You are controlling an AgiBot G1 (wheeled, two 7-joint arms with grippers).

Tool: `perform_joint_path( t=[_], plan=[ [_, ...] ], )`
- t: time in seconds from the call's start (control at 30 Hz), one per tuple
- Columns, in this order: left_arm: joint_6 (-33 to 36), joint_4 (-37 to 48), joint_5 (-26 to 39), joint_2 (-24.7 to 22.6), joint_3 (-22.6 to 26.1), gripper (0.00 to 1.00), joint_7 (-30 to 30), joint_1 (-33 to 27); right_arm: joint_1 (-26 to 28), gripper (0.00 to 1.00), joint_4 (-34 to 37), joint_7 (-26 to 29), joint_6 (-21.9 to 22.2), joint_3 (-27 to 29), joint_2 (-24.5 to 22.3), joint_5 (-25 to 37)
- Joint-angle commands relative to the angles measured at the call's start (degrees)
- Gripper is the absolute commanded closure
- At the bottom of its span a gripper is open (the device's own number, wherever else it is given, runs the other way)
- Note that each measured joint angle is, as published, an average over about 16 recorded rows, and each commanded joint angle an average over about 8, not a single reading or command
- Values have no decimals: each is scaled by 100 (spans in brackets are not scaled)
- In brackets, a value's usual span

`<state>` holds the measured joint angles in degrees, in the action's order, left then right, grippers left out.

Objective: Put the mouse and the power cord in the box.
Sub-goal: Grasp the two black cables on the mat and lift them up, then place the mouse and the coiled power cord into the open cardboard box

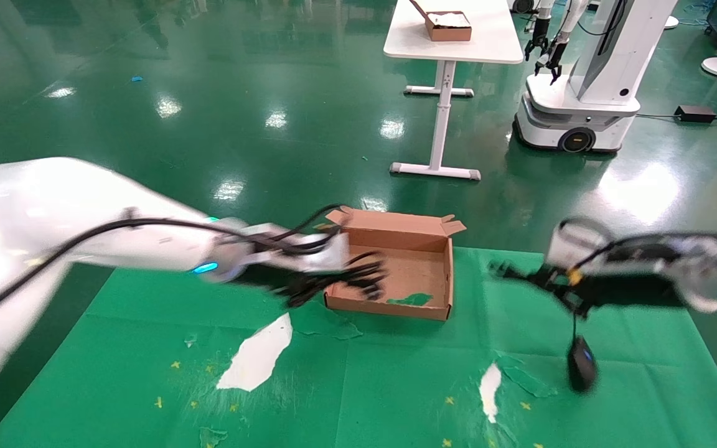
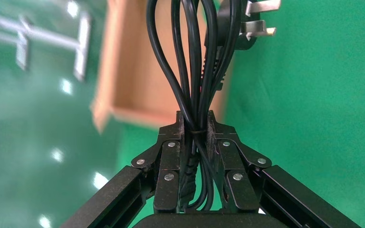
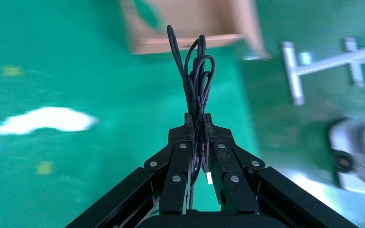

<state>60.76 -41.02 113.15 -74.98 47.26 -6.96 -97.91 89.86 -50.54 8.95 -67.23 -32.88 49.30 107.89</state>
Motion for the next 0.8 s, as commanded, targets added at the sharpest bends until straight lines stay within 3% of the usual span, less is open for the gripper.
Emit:
perform_joint_path(
  t=[0.03,0.27,0.53,0.8],
  plan=[
    [-253,162,-56,-260,-60,100,161,-77,176,100,93,-47,71,74,-54,-3],
    [-1209,-110,-984,-395,720,100,774,19,716,100,546,-325,213,202,-222,66],
    [-1876,-233,-1651,-383,1760,3,992,-82,957,100,902,-628,153,247,-340,34],
    [-2199,-159,-2183,-380,2402,0,966,-255,918,100,955,-771,53,264,-320,-89]
  ],
)
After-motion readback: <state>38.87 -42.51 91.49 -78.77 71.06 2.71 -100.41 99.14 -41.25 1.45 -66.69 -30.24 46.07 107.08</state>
